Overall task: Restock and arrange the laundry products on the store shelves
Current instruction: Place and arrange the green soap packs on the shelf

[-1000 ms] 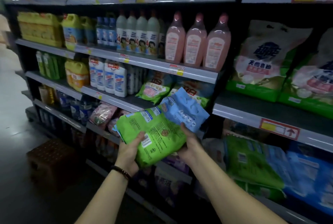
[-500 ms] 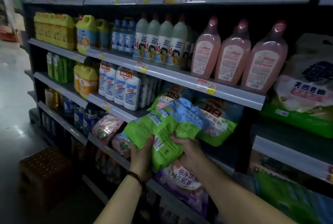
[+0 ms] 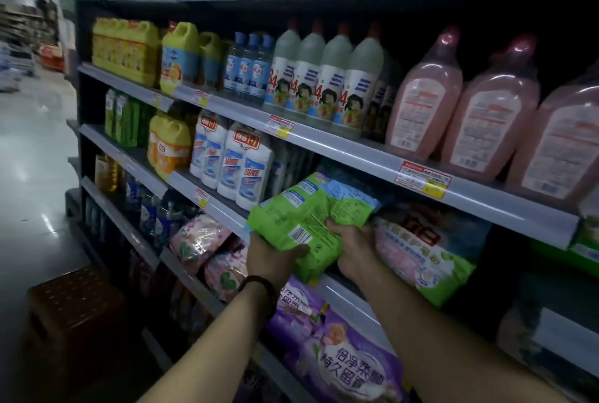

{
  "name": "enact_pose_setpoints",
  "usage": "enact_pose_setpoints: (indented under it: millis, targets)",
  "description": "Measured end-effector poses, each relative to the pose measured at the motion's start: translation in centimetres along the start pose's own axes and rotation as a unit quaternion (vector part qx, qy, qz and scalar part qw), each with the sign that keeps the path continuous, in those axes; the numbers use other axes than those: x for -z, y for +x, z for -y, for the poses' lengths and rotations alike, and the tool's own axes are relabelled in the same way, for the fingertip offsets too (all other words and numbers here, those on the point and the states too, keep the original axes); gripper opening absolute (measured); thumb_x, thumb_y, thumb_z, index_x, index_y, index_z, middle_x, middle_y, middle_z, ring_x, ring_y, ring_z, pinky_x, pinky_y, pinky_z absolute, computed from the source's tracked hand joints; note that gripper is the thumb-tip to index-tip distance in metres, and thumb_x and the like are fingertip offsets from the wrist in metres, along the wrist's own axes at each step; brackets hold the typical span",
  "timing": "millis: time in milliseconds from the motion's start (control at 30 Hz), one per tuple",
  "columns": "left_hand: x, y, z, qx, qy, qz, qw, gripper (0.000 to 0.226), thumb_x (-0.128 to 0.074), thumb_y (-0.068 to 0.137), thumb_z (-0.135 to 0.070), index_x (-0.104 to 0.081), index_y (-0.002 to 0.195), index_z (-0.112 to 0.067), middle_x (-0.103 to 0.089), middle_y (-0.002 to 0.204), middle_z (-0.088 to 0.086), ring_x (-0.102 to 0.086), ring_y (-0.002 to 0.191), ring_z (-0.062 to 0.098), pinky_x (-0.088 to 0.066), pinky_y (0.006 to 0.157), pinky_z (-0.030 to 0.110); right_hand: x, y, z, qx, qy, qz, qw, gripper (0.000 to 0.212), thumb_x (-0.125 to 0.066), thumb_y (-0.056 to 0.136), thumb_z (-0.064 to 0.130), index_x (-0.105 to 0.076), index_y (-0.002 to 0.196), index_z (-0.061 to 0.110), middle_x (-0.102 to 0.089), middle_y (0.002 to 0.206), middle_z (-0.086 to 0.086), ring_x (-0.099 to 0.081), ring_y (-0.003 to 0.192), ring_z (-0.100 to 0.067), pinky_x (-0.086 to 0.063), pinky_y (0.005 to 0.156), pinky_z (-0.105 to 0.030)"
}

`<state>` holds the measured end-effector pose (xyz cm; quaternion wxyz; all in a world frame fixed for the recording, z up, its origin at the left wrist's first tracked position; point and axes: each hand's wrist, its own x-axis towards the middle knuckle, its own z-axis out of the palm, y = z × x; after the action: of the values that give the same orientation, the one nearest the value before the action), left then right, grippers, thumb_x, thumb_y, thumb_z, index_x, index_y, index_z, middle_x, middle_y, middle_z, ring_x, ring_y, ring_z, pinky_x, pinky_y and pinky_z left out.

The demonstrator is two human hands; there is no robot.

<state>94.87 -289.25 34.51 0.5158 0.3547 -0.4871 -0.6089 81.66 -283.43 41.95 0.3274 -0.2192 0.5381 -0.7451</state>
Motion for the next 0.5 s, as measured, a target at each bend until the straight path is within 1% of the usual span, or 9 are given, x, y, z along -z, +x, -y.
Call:
enact_pose_setpoints:
  millis: [67,100,167,200,233,300,400,433,500]
  targets:
    - [-0.4,-0.3,-1.2,-0.046,0.091,0.015,0.995,0.081,-0.095,0.045,-0.049,-0.058,0.116,-0.034,-0.077,0.112,-0.006,-0.073,0.108,0.022,-0.061,0.093,0.047,-0.3,1.5,0.5,0.010,0.008,-0.001,1.000,0.038,-0.074,0.085,-0.012,-0.072,0.120,0.000,-0.079,0.111,-0.021,-0.078,0.095,-0.041,-0.064,0.069,-0.051]
    - [-0.6,-0.3,-1.5,-0.065,0.159,0.026,0.985,0.085,-0.091,0.051,-0.059,-0.054,0.125,-0.040,-0.072,0.126,-0.007,-0.066,0.123,0.025,-0.056,0.102,0.047,-0.4,2.4,0.7,0.020,0.007,-0.005,1.000,0.038,-0.074,0.084,-0.012,-0.073,0.120,0.001,-0.079,0.110,-0.020,-0.077,0.096,-0.041,-0.064,0.071,-0.051]
    - [-1.1,0.1,-1.7,-0.050,0.280,0.065,0.957,0.103,-0.080,0.070,-0.069,-0.033,0.156,-0.036,-0.042,0.159,-0.009,-0.027,0.155,0.031,-0.031,0.124,0.051,-0.3,3.9,1.5,0.040,-0.011,-0.012,0.999,0.036,-0.076,0.083,-0.010,-0.073,0.117,0.002,-0.079,0.107,-0.019,-0.078,0.094,-0.039,-0.064,0.073,-0.052]
    - [-1.2,0.4,-1.7,-0.035,0.327,0.082,0.941,0.107,-0.073,0.077,-0.072,-0.024,0.162,-0.029,-0.024,0.170,-0.004,-0.012,0.160,0.031,-0.017,0.128,0.052,-0.2,4.4,1.8,0.048,-0.033,-0.016,0.998,0.033,-0.077,0.083,-0.009,-0.074,0.114,0.002,-0.080,0.106,-0.019,-0.078,0.093,-0.038,-0.064,0.075,-0.052]
    - [-1.9,0.8,-1.5,-0.044,0.371,0.101,0.922,0.108,-0.066,0.079,-0.076,-0.023,0.162,-0.023,-0.012,0.174,-0.001,-0.007,0.160,0.030,-0.010,0.129,0.053,0.1,5.0,2.1,0.056,-0.063,-0.022,0.996,0.027,-0.078,0.083,-0.008,-0.075,0.108,0.003,-0.079,0.106,-0.020,-0.078,0.090,-0.037,-0.064,0.078,-0.052]
    - [-3.4,1.4,-1.1,-0.074,0.454,0.142,0.877,0.111,-0.049,0.075,-0.087,-0.027,0.159,-0.019,-0.002,0.176,0.004,-0.006,0.160,0.035,-0.007,0.127,0.057,0.6,6.0,2.3,0.069,-0.113,-0.037,0.990,0.017,-0.078,0.085,-0.008,-0.076,0.095,0.005,-0.078,0.103,-0.021,-0.076,0.084,-0.033,-0.064,0.078,-0.049]
    - [-5.1,1.0,-1.1,-0.044,0.489,0.141,0.860,0.100,-0.047,0.088,-0.080,-0.016,0.163,-0.022,0.010,0.175,-0.007,0.007,0.160,0.038,-0.006,0.122,0.068,1.1,7.0,1.9,0.063,-0.151,-0.035,0.986,0.013,-0.080,0.086,-0.001,-0.076,0.096,0.006,-0.079,0.101,-0.019,-0.076,0.082,-0.030,-0.064,0.077,-0.048]
    - [-5.4,0.8,-1.1,-0.040,0.496,0.130,0.858,0.093,-0.046,0.094,-0.075,-0.014,0.164,-0.022,0.011,0.175,-0.009,0.010,0.160,0.037,-0.006,0.120,0.070,1.1,7.3,1.6,0.069,-0.166,-0.047,0.982,0.018,-0.083,0.083,0.008,-0.076,0.100,0.007,-0.079,0.104,-0.018,-0.077,0.083,-0.030,-0.065,0.079,-0.050]
    - [-5.6,0.1,-1.1,-0.053,0.518,0.109,0.847,0.086,-0.040,0.100,-0.070,-0.011,0.164,-0.021,0.010,0.175,-0.008,0.013,0.160,0.035,-0.005,0.120,0.072,0.6,7.0,0.9,0.086,-0.233,-0.118,0.961,0.041,-0.087,0.075,0.032,-0.073,0.108,0.011,-0.080,0.108,-0.013,-0.078,0.087,-0.029,-0.066,0.080,-0.049]
